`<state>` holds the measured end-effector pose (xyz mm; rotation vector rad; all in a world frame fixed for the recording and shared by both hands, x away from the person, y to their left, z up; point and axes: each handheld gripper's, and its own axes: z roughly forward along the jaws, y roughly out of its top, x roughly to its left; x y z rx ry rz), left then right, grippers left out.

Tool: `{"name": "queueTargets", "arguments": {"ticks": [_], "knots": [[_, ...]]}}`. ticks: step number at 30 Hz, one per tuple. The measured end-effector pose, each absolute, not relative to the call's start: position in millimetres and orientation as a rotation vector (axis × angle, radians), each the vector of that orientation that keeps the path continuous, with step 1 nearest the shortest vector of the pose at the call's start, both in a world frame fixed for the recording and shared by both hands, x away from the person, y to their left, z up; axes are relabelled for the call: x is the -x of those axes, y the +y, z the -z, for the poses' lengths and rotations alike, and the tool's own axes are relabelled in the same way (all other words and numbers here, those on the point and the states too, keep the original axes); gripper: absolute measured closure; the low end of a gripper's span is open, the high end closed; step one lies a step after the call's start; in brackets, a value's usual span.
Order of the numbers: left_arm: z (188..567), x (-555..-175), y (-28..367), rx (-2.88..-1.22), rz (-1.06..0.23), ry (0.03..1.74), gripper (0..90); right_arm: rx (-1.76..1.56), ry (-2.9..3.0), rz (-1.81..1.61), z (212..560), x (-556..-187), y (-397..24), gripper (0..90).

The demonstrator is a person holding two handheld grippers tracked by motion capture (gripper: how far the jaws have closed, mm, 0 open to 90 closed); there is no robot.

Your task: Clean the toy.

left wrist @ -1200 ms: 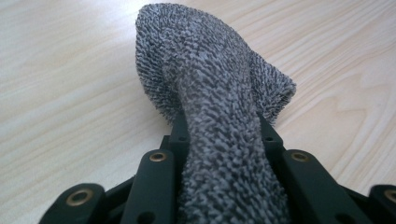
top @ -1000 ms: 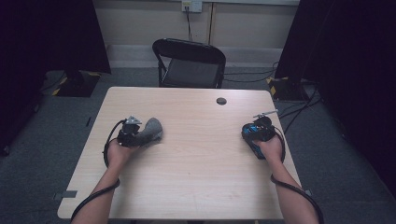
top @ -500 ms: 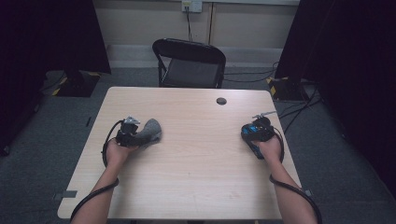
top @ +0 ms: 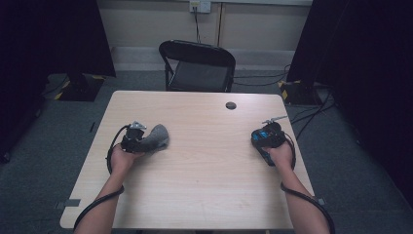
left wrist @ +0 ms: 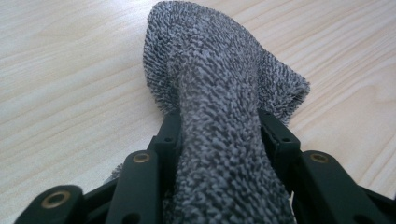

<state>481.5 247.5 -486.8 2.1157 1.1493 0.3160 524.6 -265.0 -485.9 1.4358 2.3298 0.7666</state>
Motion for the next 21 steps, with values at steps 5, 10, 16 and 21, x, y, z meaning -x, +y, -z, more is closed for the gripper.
{"name": "queueTargets", "arguments": {"ticks": [5,10,16,21], "knots": [[486.8,-482.6,247.2,-2.125,-0.319,1.147,54.2,-1.439,2.332,-0.762,485.6,-525.1,-264.6,25.2],[486.6,-483.8,246.2,-2.127,-0.323,1.157,51.6,-1.438,2.333,-0.761,485.6,-525.3,-264.6,25.2],[487.4,-485.6,245.8,-2.131,-0.336,1.159,47.3,-1.432,2.33,-0.769,486.2,-525.3,-264.8,25.0],[487.0,-489.3,245.8,-2.142,-0.343,1.165,46.1,-1.421,2.333,-0.765,486.4,-525.8,-264.3,24.9]]}}
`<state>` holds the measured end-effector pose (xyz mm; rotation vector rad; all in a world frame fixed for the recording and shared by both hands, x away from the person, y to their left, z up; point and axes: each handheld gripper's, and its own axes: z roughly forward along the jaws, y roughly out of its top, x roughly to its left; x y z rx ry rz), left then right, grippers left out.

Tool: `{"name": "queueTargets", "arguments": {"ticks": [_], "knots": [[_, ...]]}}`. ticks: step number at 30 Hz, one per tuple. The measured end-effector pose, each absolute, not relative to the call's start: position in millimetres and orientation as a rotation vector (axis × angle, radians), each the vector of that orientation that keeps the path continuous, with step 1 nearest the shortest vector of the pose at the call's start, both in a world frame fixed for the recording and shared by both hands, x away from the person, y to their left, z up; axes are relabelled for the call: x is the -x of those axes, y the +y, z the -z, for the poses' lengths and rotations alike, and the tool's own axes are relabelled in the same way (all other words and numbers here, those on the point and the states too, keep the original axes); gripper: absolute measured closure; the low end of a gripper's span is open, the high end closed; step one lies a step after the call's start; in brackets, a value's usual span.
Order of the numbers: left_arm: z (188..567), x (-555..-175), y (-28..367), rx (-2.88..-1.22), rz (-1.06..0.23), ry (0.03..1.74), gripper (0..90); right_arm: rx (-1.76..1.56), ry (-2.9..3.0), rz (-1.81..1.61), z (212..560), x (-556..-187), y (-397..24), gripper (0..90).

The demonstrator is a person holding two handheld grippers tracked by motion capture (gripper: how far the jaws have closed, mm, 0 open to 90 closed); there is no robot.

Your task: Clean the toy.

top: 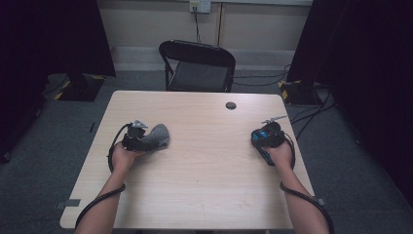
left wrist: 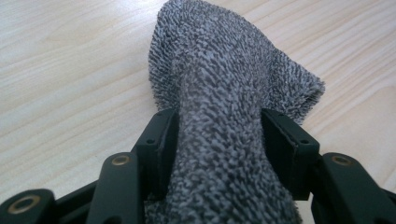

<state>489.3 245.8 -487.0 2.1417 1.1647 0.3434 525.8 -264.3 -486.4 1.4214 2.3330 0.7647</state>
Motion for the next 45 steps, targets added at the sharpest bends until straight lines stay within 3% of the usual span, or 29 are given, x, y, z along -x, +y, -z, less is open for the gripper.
{"name": "queueTargets", "arguments": {"ticks": [10,23,34,45], "knots": [[489.2,-496.8,247.4,-2.118,-0.359,1.186,33.9,-1.411,2.341,-0.769,486.7,-526.8,-264.9,24.6],[489.6,-496.5,248.0,-2.101,-0.352,1.196,25.8,-1.424,2.337,-0.795,486.4,-526.2,-267.3,23.3],[489.0,-496.0,250.7,-2.063,-0.344,1.233,16.3,-1.421,2.299,-0.835,484.1,-524.7,-271.4,16.5],[481.3,-493.9,255.8,-2.066,-0.376,1.249,14.8,-1.375,2.268,-0.875,473.2,-520.6,-274.0,13.8]]}}
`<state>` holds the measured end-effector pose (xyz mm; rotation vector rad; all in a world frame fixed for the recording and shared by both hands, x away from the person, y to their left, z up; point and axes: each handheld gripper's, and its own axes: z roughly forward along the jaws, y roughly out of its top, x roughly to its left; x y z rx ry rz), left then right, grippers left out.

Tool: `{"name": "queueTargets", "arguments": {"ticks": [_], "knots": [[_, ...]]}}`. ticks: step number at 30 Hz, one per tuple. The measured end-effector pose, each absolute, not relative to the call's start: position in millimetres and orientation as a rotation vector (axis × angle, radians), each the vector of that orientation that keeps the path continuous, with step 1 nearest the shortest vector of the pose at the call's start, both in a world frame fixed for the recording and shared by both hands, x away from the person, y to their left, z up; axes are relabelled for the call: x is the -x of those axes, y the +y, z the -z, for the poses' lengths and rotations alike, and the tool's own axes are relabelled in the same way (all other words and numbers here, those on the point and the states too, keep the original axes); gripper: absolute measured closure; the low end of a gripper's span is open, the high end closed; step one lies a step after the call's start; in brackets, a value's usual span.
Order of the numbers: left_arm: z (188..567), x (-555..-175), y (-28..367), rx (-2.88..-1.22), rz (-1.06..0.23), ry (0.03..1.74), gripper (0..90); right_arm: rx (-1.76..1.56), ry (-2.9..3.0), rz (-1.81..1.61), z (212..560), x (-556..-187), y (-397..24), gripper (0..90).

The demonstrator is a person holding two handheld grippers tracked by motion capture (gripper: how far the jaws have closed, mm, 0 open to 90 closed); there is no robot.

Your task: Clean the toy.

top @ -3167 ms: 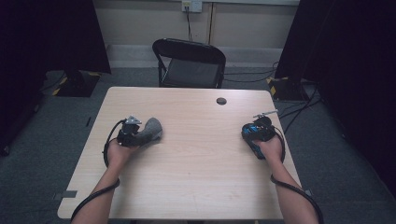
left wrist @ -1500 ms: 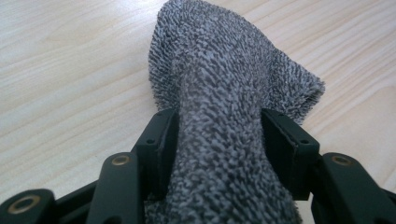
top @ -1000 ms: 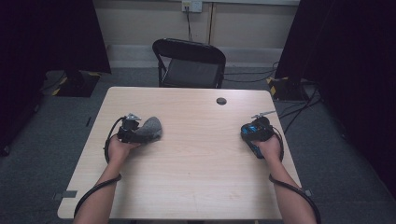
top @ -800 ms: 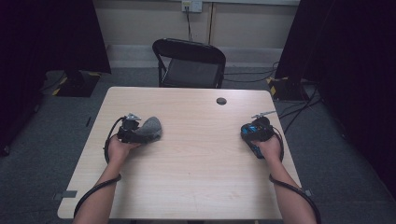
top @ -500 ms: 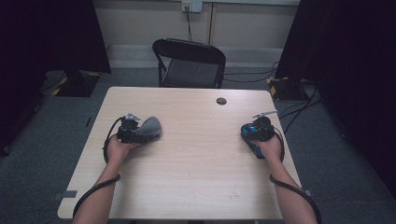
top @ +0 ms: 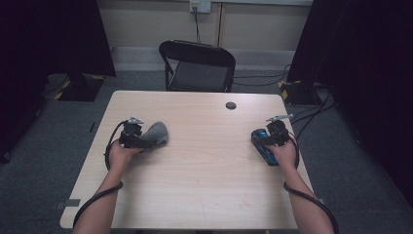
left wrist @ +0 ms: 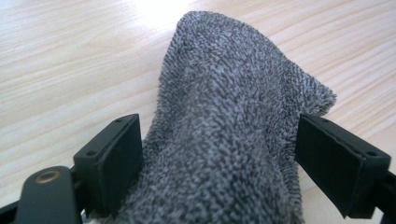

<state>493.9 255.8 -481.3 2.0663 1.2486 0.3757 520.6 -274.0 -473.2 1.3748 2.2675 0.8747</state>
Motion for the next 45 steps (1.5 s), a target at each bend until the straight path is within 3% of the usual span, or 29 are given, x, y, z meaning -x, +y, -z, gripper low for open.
{"name": "queueTargets", "arguments": {"ticks": [29,45], "knots": [[438.1,-483.2,253.8,-2.092,-0.383,1.173,15.4,-1.308,2.266,-0.948,443.3,-507.9,-269.7,7.8],[423.4,-473.3,224.0,-2.103,-0.363,1.067,15.8,-1.275,2.28,-0.98,438.1,-500.0,-267.1,7.2]]}}
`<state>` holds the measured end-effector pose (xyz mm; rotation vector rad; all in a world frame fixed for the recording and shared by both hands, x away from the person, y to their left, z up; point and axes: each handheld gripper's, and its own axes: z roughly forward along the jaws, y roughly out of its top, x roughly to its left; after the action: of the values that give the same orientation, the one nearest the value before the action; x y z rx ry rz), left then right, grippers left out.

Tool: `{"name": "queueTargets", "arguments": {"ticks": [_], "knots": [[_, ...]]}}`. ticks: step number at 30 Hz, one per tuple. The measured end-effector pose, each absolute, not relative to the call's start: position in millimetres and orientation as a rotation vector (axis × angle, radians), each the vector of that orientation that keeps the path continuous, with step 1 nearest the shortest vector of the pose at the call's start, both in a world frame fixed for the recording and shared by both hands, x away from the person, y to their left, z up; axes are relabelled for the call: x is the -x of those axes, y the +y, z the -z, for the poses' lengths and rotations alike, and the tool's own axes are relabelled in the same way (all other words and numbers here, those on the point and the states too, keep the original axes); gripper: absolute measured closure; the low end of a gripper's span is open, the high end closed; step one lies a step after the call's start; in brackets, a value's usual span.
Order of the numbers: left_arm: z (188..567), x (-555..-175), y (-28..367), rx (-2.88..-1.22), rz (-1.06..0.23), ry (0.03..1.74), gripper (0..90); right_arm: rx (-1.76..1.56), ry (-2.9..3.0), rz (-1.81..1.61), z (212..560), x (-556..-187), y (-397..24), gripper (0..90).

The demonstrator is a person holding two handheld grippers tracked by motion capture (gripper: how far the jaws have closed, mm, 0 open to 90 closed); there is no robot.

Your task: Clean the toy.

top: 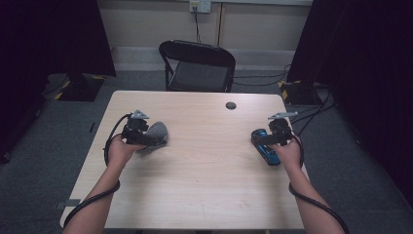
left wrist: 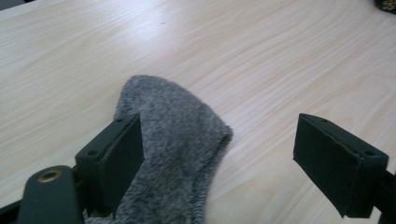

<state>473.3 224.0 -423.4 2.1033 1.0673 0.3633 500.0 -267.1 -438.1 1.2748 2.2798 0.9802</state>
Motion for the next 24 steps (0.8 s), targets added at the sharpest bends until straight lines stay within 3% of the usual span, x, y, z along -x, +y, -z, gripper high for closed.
{"name": "queueTargets", "arguments": {"ticks": [24], "knots": [[426.0,-457.5,183.0,-2.113,-0.291,0.929,16.0,-1.174,2.343,-1.058,434.6,-484.7,-244.0,7.8]]}}
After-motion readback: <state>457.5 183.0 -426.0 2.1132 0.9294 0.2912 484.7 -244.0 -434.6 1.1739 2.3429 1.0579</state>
